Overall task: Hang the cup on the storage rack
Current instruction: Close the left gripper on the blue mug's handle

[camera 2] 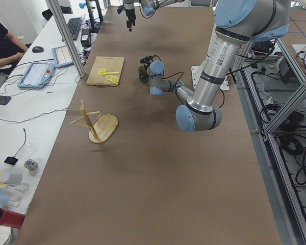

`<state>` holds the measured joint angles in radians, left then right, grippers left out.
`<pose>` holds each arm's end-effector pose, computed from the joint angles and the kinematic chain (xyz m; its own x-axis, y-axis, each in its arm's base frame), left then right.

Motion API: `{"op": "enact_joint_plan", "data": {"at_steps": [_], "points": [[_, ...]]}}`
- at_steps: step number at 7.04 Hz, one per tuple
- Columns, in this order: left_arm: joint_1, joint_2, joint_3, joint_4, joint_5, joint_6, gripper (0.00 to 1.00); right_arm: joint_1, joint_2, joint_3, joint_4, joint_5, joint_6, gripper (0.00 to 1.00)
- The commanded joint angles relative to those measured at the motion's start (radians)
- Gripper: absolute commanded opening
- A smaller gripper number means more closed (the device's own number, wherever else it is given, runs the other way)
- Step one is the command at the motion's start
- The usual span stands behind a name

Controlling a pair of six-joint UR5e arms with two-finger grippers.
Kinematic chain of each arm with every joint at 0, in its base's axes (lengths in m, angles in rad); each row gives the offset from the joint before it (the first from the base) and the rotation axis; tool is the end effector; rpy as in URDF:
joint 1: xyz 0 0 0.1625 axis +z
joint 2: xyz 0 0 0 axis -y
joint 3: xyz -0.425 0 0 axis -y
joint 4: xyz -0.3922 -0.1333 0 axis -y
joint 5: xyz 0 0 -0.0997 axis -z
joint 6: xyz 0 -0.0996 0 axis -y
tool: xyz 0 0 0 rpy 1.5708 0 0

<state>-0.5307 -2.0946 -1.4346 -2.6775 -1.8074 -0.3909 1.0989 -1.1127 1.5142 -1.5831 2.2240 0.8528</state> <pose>0.5307 -0.4389 0.2903 0.2937 0.8698 -0.3965 0.0497 0.4003 0.9150 -0.2403 -0.6309 0.4258 0.7131 0.2480 0.6557 -0.1771 0.9687 -0.1738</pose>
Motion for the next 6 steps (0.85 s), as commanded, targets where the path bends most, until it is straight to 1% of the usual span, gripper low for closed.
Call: {"op": "enact_joint_plan", "data": {"at_steps": [1,3,4,5,6], "points": [[0.000,-0.004,0.011,0.001,0.000,0.000,0.70,-0.005,0.004,-0.003,0.002,-0.012,0.002,0.99],[0.001,-0.005,0.017,0.001,0.010,0.000,0.52,-0.008,0.004,-0.003,0.002,-0.014,0.003,0.99],[0.003,-0.004,0.019,0.001,0.051,0.000,0.40,-0.008,0.005,-0.003,0.002,-0.014,0.003,0.99],[0.005,-0.004,0.023,0.001,0.072,0.000,0.33,-0.007,0.005,-0.002,0.002,-0.014,0.003,0.99],[0.006,0.001,0.025,0.001,0.074,0.000,0.21,-0.007,0.005,-0.002,0.002,-0.015,0.003,0.99]]}}
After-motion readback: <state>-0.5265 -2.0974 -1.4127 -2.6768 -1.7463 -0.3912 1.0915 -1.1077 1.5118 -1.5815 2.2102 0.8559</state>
